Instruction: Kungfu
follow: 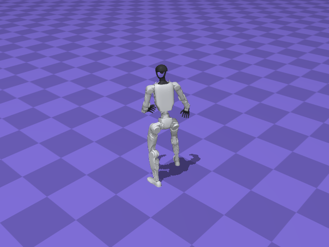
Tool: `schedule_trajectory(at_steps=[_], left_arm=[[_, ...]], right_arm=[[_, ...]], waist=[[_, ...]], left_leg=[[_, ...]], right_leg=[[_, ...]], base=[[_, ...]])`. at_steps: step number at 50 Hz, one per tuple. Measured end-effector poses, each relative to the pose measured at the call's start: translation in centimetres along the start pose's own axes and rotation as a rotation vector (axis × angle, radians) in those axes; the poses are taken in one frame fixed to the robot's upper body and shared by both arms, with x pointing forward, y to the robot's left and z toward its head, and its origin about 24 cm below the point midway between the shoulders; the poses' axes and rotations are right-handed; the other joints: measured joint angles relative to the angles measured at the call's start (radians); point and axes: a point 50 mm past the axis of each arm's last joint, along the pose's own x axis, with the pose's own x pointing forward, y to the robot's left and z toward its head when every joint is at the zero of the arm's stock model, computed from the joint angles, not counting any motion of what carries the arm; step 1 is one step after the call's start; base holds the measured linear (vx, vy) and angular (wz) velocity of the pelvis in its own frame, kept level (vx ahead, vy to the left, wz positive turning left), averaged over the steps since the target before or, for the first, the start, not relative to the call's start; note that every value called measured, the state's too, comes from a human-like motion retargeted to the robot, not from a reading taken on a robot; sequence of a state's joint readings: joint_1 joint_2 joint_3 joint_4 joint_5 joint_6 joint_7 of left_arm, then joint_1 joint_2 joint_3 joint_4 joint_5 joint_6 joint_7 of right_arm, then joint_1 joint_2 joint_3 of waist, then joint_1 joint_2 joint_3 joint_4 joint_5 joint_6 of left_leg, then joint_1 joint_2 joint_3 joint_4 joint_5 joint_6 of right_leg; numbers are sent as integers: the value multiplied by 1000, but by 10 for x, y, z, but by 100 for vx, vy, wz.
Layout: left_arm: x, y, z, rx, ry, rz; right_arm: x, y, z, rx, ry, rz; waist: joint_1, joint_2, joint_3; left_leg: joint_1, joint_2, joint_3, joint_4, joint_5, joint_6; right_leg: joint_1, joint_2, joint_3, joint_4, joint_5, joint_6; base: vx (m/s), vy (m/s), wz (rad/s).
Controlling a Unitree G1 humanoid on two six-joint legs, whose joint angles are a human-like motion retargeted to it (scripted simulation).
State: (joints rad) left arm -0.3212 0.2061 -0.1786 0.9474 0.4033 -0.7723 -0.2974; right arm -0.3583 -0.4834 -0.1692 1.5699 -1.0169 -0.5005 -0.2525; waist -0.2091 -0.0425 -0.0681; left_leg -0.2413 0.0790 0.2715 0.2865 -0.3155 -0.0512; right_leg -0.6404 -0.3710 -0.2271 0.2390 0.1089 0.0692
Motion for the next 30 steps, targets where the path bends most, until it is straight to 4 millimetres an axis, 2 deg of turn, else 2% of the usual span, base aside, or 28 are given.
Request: schedule_trajectory(at_steps=[3, 5, 7, 8, 9, 10, 13, 15, 20, 23, 30], left_arm=[[20, -11, 16, 19, -68, -23], [31, -19, 27, 28, -118, -47], [43, -29, 40, 42, -177, -78], [49, -33, 47, 55, -209, -93], [56, -37, 55, 72, -238, -98], [63, -39, 63, 91, -266, -97], [82, -37, 88, 164, -346, -70], [89, -31, 96, 227, -361, -69], [108, -20, 111, 446, -343, -146], [113, -9, 114, 540, -323, -133], [113, -2, 120, 527, -359, -61]], right_arm=[[6, 11, 23, 15, -65, 28], [9, 19, 38, 35, -112, 51], [11, 23, 49, 65, -147, 62], [12, 23, 55, 84, -160, 60], [15, 19, 63, 104, -180, 53], [18, 15, 72, 124, -205, 44], [29, -13, 111, 158, -337, 4], [32, -29, 137, 171, -438, -7], [29, -68, 177, 186, -649, -46], [27, -82, 188, 196, -706, -43], [22, -102, 198, 251, -779, -65]], waist=[[0, 46, 23], [11, 57, 26], [15, 43, 27], [18, 34, 26], [27, 34, 21], [38, 38, 15], [6, 86, 75], [-31, 132, 87], [-63, 222, 126], [-59, 249, 143], [-55, 301, 170]], left_leg=[[40, 33, 9, 6, -17, -40], [60, 40, 17, 18, -28, -73], [85, 13, 26, 35, -39, -98], [93, -7, 26, 39, -41, -106], [86, -18, 28, 39, -39, -116], [73, -25, 30, 37, -34, -125], [59, -31, -13, 35, -18, -139], [27, -17, -34, 28, -12, -143], [-26, 5, -125, -24, -1, -176], [-37, 13, -130, -55, 7, -197], [-62, 35, -99, -91, 14, -210]], right_leg=[[6, -21, -49, -51, -57, -89], [5, -30, -93, -38, -104, -108], [1, -64, -135, -27, -30, -17], [-23, -77, -106, -18, 63, 31], [-88, -76, -52, 38, 64, 32], [-173, -69, 14, 118, 18, 10], [-265, -68, 35, 220, -39, -6], [-320, -56, 36, 284, -95, -20], [-433, -33, 50, 357, -157, -40], [-479, -20, 54, 390, -188, -53], [-524, -24, 41, 417, -226, -54]], base=[[14, -50, -64], [22, -64, -68], [28, -73, -28], [17, -65, -19], [11, -79, -32], [-4, -70, -39], [-18, -36, -16], [-2, -52, 35], [-12, -21, 41], [-5, -21, 8], [-5, -7, 25]])
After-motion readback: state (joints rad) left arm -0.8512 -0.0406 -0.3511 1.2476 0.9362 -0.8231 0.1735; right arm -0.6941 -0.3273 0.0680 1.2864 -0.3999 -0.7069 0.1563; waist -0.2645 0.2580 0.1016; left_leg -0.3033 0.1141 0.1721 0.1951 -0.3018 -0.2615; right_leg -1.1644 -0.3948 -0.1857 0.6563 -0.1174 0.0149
